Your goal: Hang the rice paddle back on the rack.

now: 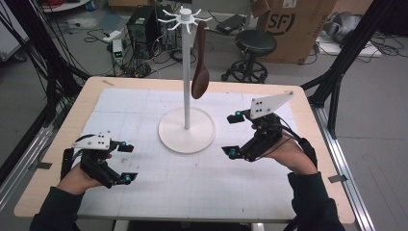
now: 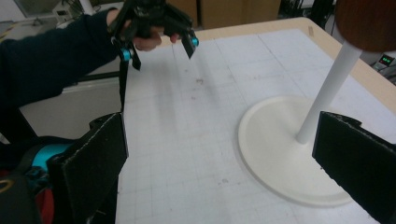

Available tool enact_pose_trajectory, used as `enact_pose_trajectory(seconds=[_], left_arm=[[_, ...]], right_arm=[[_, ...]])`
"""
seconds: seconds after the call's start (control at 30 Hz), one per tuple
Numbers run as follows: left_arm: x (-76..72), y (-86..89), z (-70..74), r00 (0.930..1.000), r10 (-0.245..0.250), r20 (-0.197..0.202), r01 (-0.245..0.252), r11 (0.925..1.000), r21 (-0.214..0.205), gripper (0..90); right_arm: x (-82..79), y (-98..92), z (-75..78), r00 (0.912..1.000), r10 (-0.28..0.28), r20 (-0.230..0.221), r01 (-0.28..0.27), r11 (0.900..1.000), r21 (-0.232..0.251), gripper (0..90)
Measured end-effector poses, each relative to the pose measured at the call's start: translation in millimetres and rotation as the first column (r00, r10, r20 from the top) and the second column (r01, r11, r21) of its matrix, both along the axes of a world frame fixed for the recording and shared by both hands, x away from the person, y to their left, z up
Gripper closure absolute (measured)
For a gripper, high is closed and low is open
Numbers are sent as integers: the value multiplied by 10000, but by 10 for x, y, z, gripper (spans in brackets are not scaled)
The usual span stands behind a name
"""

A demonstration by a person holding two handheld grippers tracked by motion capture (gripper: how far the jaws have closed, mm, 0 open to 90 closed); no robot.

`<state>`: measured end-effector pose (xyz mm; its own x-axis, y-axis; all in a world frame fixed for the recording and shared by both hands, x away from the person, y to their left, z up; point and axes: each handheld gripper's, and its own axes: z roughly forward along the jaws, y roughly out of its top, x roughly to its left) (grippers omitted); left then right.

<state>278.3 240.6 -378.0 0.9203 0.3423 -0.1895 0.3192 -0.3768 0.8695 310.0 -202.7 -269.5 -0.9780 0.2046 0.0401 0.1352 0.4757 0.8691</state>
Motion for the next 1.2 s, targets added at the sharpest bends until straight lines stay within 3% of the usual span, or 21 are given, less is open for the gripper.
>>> enact_pose_trajectory(seconds=[0.07, 0.1, 0.33, 0.57, 0.8, 1.2], left_arm=[[-3, 1, -4, 10000, 61, -11, -61, 10000, -29, 17], [-4, 1, -6, 10000, 81, -4, -81, 10000, -39, 17], [-2, 16, -9, 9999, 162, 11, -162, 9998, -79, 17], [3, 31, 1, 9996, 259, 63, -258, 9993, -278, 17], [-20, 51, 23, 9987, 429, 266, -419, 9984, -380, 17], [-30, 69, 16, 9968, 581, 540, -547, 9965, -632, 17]], right_arm=[[-28, -17, -65, 9998, -56, -199, 53, 9999, -145, 24], [-19, -24, -100, 10000, -43, 19, 43, 9999, -105, 24], [-45, -58, -273, 9999, -115, -62, 115, 9998, -137, 25], [-65, -117, -434, 9978, -628, -204, 622, 9977, -257, 26], [-110, -206, -651, 9941, -1015, -376, 1018, 9948, 58, 26], [-276, -302, -937, 9862, -1569, -535, 1577, 9874, 109, 26]])
